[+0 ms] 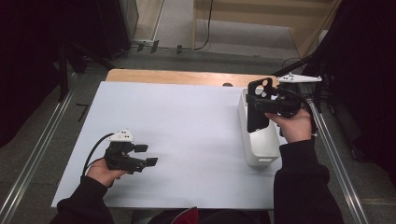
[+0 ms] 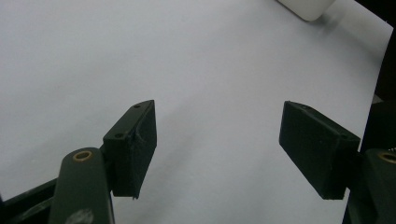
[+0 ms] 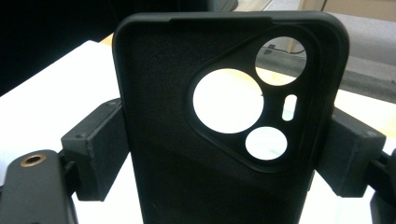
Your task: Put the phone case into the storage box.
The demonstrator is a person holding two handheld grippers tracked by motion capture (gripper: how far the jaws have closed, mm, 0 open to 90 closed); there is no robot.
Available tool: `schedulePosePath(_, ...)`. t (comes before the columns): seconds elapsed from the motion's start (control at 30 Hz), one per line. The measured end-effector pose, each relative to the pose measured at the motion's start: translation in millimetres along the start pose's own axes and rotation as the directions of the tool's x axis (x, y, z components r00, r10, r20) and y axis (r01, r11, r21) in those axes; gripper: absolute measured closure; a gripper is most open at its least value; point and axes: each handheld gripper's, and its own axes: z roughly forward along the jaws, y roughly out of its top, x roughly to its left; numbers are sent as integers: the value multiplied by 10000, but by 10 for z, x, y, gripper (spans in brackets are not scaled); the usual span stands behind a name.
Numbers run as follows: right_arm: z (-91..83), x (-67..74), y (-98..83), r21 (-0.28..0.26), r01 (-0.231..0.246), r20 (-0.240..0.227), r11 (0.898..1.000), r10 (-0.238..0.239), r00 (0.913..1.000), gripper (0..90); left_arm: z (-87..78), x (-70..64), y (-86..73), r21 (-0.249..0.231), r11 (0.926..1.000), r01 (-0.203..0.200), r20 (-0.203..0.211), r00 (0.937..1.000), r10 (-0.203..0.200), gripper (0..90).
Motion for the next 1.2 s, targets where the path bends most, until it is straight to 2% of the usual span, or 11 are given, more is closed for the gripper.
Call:
schedulePosePath(0.47, 31, -157, -39, -331, -756, 757, 9966, 779, 9941, 128, -1, 7, 4, -28, 10000, 42, 28, 10000, -41, 279)
schedulePosePath(0.67, 62, -203, -19, -363, -799, 991, 9961, 832, 9916, 128, -6, 14, 5, 23, 10000, 61, -33, 10000, -61, 279)
schedulePosePath(0.87, 130, -272, 35, -453, -988, 1015, 9941, 1029, 9895, 128, -6, 18, 1, -15, 10000, 65, -39, 10000, -65, 279)
schedulePosePath(1.0, 186, -286, 69, -484, -1223, 694, 9913, 1255, 9897, 128, -8, 19, -1, -44, 9999, 108, -49, 9999, -108, 279)
schedulePosePath(1.2, 276, -324, 172, -438, -1065, 974, 9934, 1103, 9891, 128, -8, 24, -3, -36, 9999, 101, -31, 9999, -101, 279)
